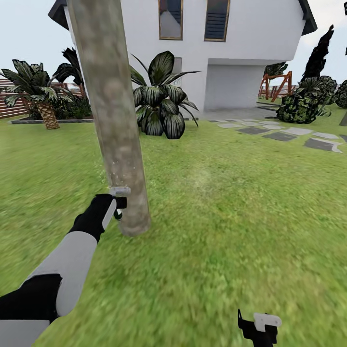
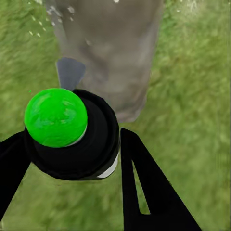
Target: In the garden, pick up the pesticide atomizer on the floor and spray pesticide onto both trees until each tree trunk is fully covered.
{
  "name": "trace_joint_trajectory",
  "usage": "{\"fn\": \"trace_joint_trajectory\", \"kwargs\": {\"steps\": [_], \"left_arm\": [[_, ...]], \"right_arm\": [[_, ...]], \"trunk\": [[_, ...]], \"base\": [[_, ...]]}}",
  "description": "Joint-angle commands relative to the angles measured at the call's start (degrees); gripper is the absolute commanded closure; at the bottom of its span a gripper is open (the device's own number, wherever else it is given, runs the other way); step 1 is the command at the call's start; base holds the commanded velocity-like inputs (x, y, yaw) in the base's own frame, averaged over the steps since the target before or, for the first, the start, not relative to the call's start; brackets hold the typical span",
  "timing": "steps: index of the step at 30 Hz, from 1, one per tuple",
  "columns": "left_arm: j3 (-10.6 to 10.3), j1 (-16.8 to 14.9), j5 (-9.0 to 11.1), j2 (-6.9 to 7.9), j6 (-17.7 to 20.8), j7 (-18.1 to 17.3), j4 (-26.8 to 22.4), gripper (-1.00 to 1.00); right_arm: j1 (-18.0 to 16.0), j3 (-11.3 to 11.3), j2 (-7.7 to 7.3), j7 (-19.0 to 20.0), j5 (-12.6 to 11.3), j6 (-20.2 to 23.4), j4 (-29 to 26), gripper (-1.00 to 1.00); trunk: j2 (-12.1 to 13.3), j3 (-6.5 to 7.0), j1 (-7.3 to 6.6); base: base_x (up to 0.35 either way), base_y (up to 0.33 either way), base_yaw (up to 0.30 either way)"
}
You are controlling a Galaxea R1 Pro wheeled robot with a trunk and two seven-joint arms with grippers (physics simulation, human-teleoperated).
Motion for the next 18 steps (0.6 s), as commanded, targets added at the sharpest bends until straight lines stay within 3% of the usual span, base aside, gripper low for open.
{"fn": "trace_joint_trajectory", "kwargs": {"steps": [1, 2, 3, 4, 7, 10, 12, 14, 16, 18], "left_arm": [[0.07, 0.15, 0.10, 0.46, 0.09, -0.03, -1.16, 1.00], [0.17, 0.23, 0.06, 0.97, 0.29, -0.04, -2.03, 1.00], [0.33, 0.35, 0.04, 3.23, 1.63, -0.04, -3.01, 1.00], [0.09, 0.40, 0.08, 3.29, 1.71, 0.00, -3.12, 1.00], [-0.04, 0.15, 0.15, 2.38, 1.92, 0.15, -4.16, 1.00], [-0.62, -0.26, 0.18, -0.16, 3.76, 0.23, -5.81, 1.00], [-0.70, -0.26, 0.35, -0.21, 4.37, 0.20, -8.45, 1.00], [-0.39, -0.27, 0.37, 0.78, 8.00, 0.01, -11.05, 1.00], [-0.27, -0.26, 0.60, 3.41, 9.93, -0.19, -12.87, 1.00], [-0.47, -0.26, 0.70, 4.12, 11.61, -0.29, -15.46, 1.00]], "right_arm": [[0.00, -0.01, 0.00, 0.00, 0.00, 0.02, 0.00, -1.00], [0.00, -0.01, 0.00, 0.00, 0.00, 0.03, 0.00, -1.00], [0.02, -0.01, 0.00, 0.00, 0.00, 0.03, 0.00, -1.00], [0.03, -0.01, 0.00, 0.00, 0.00, 0.04, 0.00, -1.00], [0.01, -0.01, 0.00, 0.00, 0.00, 0.01, 0.00, -1.00], [0.02, -0.01, 0.00, 0.00, 0.00, 0.02, 0.00, -1.00], [0.01, -0.01, 0.00, 0.00, 0.00, -0.01, 0.00, -1.00], [0.01, -0.01, 0.00, 0.00, 0.00, 0.02, 0.00, -1.00], [0.00, -0.01, 0.00, 0.00, 0.00, 0.03, 0.00, -1.00], [0.01, -0.01, 0.00, 0.00, 0.00, 0.03, 0.00, -1.00]], "trunk": [[0.00, 0.00, 0.00], [0.00, 0.00, 0.00], [0.00, 0.00, 0.00], [0.00, 0.00, 0.00], [0.00, 0.00, 0.00], [0.00, 0.00, 0.00], [0.00, 0.00, 0.00], [0.00, 0.00, 0.00], [0.00, 0.00, 0.00], [0.00, 0.00, 0.00]], "base": [[0.239, 0.053, 0.000], [0.286, 0.077, 0.000], [0.143, 0.038, 0.000], [0.058, 0.016, 0.000], [0.018, 0.005, 0.000], [0.002, 0.000, 0.000], [0.000, 0.000, 0.000], [0.000, 0.000, 0.000], [0.000, 0.000, 0.000], [0.000, 0.000, 0.000]]}}
